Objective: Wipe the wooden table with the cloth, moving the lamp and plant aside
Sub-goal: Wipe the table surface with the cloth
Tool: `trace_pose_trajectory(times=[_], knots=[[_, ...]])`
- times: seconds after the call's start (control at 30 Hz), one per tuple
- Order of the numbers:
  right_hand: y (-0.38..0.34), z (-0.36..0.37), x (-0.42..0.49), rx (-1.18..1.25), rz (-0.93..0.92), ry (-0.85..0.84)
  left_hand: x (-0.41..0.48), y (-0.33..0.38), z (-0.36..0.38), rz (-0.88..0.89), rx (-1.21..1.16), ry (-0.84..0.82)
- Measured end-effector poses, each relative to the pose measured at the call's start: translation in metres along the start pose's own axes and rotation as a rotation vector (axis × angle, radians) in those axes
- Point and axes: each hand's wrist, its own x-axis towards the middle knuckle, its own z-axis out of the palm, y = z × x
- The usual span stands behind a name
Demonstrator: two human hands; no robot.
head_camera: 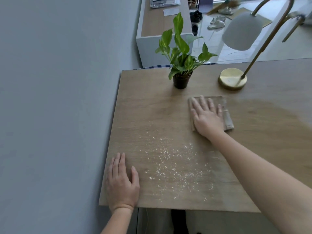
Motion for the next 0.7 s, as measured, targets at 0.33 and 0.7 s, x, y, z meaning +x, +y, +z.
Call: trace_pose_trajectory(times=[0.33, 0.7], knots=[[0.128, -0.044, -0.022, 0.009, 0.282, 0.087, -0.001, 0.0, 0.001, 0.006, 0.03, -0.022], [0.107, -0.023, -0.076, -0.023, -0.003, 0.012, -0.002, 0.0, -0.002, 0.014, 0.031, -0.005]])
